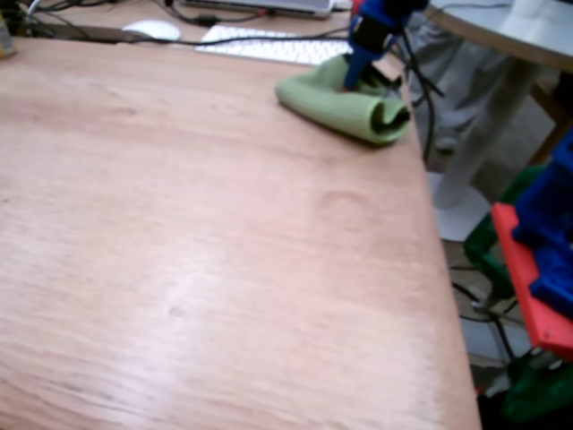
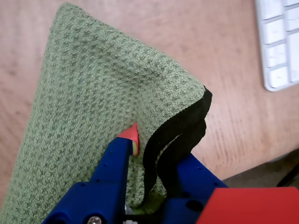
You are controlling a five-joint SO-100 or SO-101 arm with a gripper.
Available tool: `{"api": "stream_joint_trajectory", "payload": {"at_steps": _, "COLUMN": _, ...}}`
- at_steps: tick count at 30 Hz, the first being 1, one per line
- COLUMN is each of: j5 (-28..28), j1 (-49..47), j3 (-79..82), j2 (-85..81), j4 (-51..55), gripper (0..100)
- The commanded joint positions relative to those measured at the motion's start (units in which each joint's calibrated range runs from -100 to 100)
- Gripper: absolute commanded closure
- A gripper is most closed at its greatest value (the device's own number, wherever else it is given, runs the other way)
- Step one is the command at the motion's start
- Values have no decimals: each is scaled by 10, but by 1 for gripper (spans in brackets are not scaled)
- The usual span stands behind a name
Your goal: Clean the table
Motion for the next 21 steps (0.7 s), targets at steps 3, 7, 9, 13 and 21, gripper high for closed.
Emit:
{"api": "stream_joint_trajectory", "payload": {"at_steps": 3, "j5": 18, "j1": 77, "j3": -118, "j2": 103, "j4": -5, "gripper": 100}}
{"api": "stream_joint_trajectory", "payload": {"at_steps": 7, "j5": 24, "j1": 92, "j3": -172, "j2": 111, "j4": -4, "gripper": 100}}
{"api": "stream_joint_trajectory", "payload": {"at_steps": 9, "j5": 23, "j1": 77, "j3": -163, "j2": 11, "j4": 6, "gripper": 100}}
{"api": "stream_joint_trajectory", "payload": {"at_steps": 13, "j5": 17, "j1": -9, "j3": -161, "j2": -216, "j4": 7, "gripper": 100}}
{"api": "stream_joint_trajectory", "payload": {"at_steps": 21, "j5": -64, "j1": -527, "j3": -161, "j2": -504, "j4": 207, "gripper": 100}}
